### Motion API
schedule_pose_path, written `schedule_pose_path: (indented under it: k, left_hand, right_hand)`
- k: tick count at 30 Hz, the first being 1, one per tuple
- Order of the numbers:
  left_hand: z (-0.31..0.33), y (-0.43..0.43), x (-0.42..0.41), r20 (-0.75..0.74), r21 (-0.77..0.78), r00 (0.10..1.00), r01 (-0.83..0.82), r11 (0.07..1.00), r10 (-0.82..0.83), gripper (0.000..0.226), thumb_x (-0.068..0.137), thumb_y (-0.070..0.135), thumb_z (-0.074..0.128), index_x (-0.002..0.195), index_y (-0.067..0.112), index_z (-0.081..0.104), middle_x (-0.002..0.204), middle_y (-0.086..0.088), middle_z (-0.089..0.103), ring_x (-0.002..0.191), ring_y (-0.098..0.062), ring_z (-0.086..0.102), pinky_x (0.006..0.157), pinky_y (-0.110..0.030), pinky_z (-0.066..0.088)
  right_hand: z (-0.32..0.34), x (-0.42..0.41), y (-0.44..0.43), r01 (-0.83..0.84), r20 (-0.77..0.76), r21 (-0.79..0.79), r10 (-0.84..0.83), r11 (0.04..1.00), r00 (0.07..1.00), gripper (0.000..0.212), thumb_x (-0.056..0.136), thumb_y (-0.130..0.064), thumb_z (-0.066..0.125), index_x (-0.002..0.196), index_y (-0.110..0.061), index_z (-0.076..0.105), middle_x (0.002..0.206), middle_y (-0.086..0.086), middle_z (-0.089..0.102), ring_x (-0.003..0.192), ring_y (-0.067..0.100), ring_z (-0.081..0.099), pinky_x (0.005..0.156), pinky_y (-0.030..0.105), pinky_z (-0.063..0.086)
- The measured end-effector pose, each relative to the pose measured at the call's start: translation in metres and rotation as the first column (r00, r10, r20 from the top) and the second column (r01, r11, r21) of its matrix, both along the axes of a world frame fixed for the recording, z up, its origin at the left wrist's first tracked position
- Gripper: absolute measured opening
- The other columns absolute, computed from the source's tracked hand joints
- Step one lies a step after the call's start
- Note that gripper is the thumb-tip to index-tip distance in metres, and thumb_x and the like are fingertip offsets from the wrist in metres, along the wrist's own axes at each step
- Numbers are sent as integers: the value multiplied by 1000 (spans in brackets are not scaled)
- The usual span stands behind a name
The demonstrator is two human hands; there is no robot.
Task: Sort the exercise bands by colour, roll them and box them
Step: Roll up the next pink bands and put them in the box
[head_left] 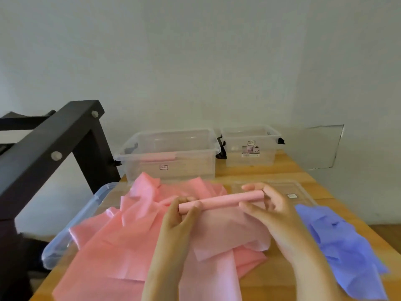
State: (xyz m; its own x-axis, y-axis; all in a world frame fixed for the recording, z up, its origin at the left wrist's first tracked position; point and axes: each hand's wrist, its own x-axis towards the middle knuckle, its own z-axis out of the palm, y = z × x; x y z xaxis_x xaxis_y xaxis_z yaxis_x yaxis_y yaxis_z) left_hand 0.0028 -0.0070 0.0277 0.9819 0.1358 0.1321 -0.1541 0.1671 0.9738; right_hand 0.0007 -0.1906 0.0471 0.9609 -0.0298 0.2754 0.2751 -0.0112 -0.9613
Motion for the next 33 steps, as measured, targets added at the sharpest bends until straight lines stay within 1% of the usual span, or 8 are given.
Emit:
schedule_pose_path:
  k: [2, 6, 10, 15, 18, 21, 25, 33]
  left_hand:
    - [-3, 2, -1, -8, -25, 1000, 6, 1000, -6, 4, 91, 14, 62, 89, 17, 63, 80, 7, 62, 72, -8, 55, 63, -25, 42]
    - [-2, 5, -6, 36, -54, 999, 29, 998, -27, 8, 90, 13, 66, 91, 20, 61, 86, 2, 63, 79, -13, 56, 69, -31, 42]
    - [-6, 2, -11, 132, -21, 991, -22, 1000, 25, 10, 94, 11, 60, 90, 20, 56, 84, 8, 61, 76, -10, 54, 67, -27, 41]
    - [-12, 1, -16, 198, 12, 979, -59, 998, 55, 15, 92, 8, 61, 100, 20, 58, 93, 1, 64, 81, -8, 57, 73, -25, 45]
    - [-18, 2, -17, 141, -62, 988, -51, 997, 59, 22, 86, 10, 70, 104, 19, 60, 108, -16, 66, 93, -19, 62, 84, -39, 47]
    - [-21, 2, -18, 101, -138, 994, -34, 990, 48, 31, 77, 21, 69, 106, 18, 61, 116, -18, 66, 101, -25, 63, 89, -43, 47]
    - [-24, -2, -18, 83, -167, 994, -60, 984, 74, 27, 88, 7, 66, 113, 15, 59, 115, -18, 67, 98, -25, 62, 84, -40, 46]
    - [-25, -6, -17, 91, -159, 995, -37, 987, 52, 15, 92, 13, 62, 106, 20, 61, 113, -3, 68, 111, -19, 63, 90, -33, 46]
  right_hand:
    - [-1, -4, -3, -9, 20, -40, 9, 999, 1000, 18, 75, -33, 71, 93, -33, 67, 80, -16, 70, 72, -3, 63, 59, 13, 44]
    - [-7, -3, -3, 55, 32, -6, -54, 998, 998, 12, 89, -14, 65, 93, -25, 66, 74, -12, 71, 68, -1, 61, 56, 13, 44]
    - [-15, -5, 1, 33, -24, -53, -34, 998, 999, 15, 90, -11, 63, 93, -26, 65, 78, -8, 72, 70, 1, 61, 59, 16, 44]
    - [-19, -18, 2, 39, -57, 72, -35, 997, 998, 16, 89, -9, 64, 98, -22, 63, 71, -7, 70, 64, 0, 62, 54, 12, 45]
    - [-27, -24, 8, 114, -62, 126, -107, 985, 992, 16, 88, -13, 66, 98, -25, 64, 74, -6, 71, 69, 5, 63, 58, 18, 47]
    - [-32, -27, 16, 174, -99, 266, -153, 948, 983, 17, 85, -12, 69, 98, -22, 65, 85, -3, 73, 74, 10, 65, 61, 32, 51]
    - [-34, -28, 19, 236, -48, 317, -233, 919, 971, 22, 84, -9, 70, 99, -24, 66, 87, -3, 74, 74, 6, 65, 55, 18, 51]
    - [-37, -24, 17, 301, 23, 252, -317, 920, 948, 18, 84, -12, 70, 97, -24, 69, 89, -16, 74, 85, -1, 67, 65, 12, 51]
